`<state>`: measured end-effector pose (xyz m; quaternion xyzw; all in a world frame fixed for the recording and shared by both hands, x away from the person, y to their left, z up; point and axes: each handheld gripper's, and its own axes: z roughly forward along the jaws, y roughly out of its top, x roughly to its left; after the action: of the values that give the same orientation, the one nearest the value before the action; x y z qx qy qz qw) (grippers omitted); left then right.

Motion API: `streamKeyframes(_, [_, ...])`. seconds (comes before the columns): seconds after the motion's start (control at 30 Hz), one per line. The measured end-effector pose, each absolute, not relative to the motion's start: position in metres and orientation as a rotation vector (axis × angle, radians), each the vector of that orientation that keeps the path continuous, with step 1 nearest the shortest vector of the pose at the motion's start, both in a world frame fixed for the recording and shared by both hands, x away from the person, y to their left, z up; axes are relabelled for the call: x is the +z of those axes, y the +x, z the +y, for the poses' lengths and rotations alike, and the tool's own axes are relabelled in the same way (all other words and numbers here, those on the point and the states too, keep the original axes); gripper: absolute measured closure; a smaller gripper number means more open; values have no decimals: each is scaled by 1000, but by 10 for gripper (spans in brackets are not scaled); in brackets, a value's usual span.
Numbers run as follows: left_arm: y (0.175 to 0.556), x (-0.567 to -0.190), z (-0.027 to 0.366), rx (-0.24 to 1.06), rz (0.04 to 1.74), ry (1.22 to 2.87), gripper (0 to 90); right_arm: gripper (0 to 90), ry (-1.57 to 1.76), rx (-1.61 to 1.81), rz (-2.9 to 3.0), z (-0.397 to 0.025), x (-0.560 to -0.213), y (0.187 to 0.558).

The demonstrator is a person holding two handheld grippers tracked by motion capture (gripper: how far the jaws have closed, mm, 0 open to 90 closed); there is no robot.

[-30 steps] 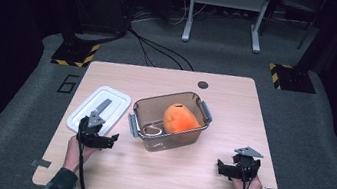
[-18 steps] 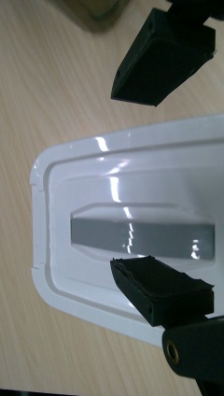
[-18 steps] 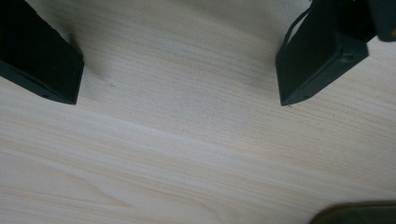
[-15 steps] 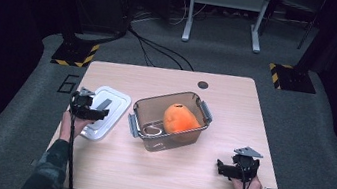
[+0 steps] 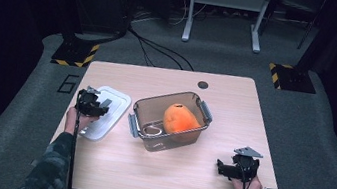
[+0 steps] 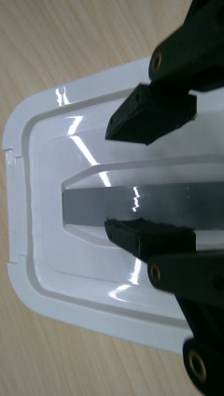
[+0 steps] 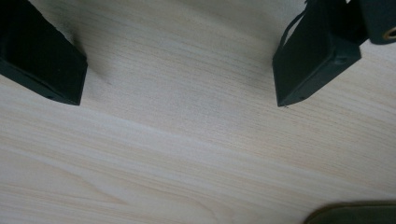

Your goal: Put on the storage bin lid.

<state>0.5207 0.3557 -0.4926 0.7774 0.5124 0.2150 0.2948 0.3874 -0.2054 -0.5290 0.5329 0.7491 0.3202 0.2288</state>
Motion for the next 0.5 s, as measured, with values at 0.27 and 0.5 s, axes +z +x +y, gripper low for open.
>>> streamKeyframes(0.27, [516, -495, 359, 625, 1317, 2072, 898, 21, 1467, 880, 2061, -205, -529, 387])
streamKeyframes(0.5, [517, -493, 360, 626, 1313, 2089, 854, 22, 1467, 883, 2061, -205, -529, 387])
